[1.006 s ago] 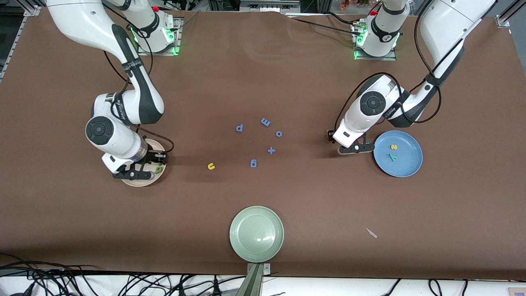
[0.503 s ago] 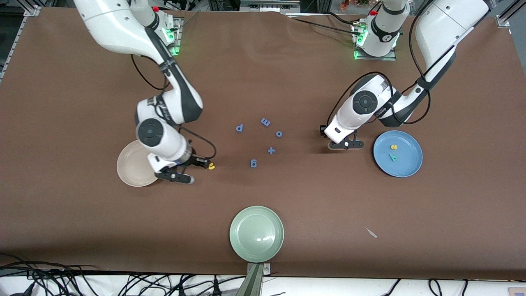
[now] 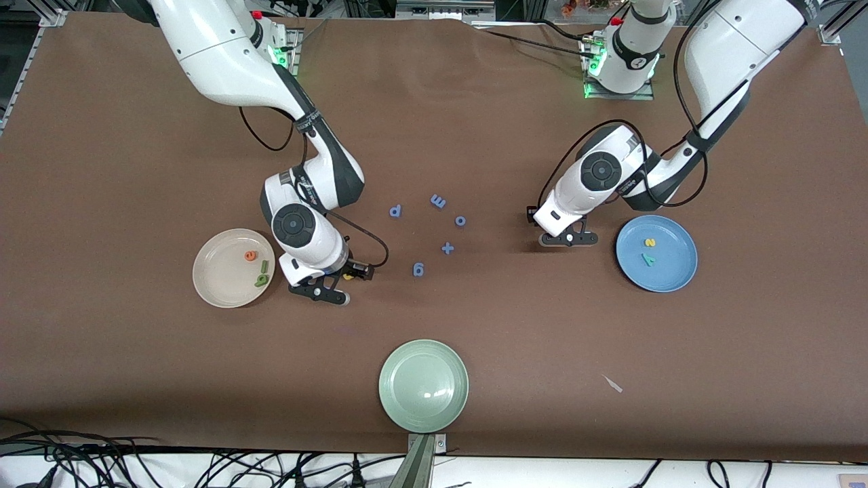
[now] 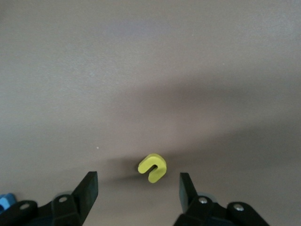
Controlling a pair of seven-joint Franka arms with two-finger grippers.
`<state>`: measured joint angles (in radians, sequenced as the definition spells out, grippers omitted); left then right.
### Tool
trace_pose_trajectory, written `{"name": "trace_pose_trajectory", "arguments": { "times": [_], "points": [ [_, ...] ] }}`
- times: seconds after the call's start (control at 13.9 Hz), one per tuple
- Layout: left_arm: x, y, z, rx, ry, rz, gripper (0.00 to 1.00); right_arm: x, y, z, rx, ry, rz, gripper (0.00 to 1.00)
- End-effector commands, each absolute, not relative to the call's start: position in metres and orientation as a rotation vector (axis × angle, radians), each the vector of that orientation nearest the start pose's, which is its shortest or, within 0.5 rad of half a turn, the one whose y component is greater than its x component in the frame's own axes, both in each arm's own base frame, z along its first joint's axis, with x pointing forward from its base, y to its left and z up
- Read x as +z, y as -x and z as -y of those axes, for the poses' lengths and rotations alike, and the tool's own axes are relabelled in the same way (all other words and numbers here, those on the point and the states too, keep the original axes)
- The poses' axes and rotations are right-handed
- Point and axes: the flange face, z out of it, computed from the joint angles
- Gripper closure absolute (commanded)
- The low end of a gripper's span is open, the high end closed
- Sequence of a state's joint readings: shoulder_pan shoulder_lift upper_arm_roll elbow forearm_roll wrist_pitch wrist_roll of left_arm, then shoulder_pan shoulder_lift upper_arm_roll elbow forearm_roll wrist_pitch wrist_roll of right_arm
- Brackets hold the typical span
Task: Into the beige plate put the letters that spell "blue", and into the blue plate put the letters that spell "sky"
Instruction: 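Grasp the yellow k with the left gripper while the right gripper grasps the yellow u, then drop the k in the blue plate while the right gripper drops the u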
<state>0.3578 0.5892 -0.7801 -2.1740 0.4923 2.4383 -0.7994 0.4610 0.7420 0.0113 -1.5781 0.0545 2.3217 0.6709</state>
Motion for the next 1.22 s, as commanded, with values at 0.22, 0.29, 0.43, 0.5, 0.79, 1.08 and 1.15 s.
{"name": "trace_pose_trajectory", "arguments": {
  "times": [0.22, 0.29, 0.43, 0.5, 0.79, 1.08, 1.15],
  "points": [
    [0.175, -0.489, 0.232, 0.244, 3.196, 0.064, 0.49, 0.180, -0.614, -0.319, 0.054, 3.102, -0.414, 0.23],
    [0.175, -0.489, 0.231, 0.247, 3.195, 0.077, 0.50, 0.174, -0.613, -0.321, 0.052, 3.101, -0.414, 0.23],
    [0.175, -0.490, 0.231, 0.247, 3.194, 0.102, 0.52, 0.171, -0.613, -0.321, 0.041, 3.097, -0.414, 0.25],
    [0.175, -0.490, 0.231, 0.248, 3.193, 0.122, 0.55, 0.172, -0.614, -0.321, 0.038, 3.097, -0.416, 0.28],
    [0.174, -0.489, 0.233, 0.249, 3.189, 0.133, 0.82, 0.172, -0.619, -0.310, 0.011, 3.121, -0.405, 0.30],
    [0.179, -0.494, 0.231, 0.248, 3.184, 0.226, 1.00, 0.170, -0.618, -0.310, 0.017, 3.121, -0.407, 0.40],
    [0.184, -0.498, 0.228, 0.236, 3.184, 0.242, 1.00, 0.170, -0.619, -0.309, 0.018, 3.120, -0.411, 0.44]
  ]
}}
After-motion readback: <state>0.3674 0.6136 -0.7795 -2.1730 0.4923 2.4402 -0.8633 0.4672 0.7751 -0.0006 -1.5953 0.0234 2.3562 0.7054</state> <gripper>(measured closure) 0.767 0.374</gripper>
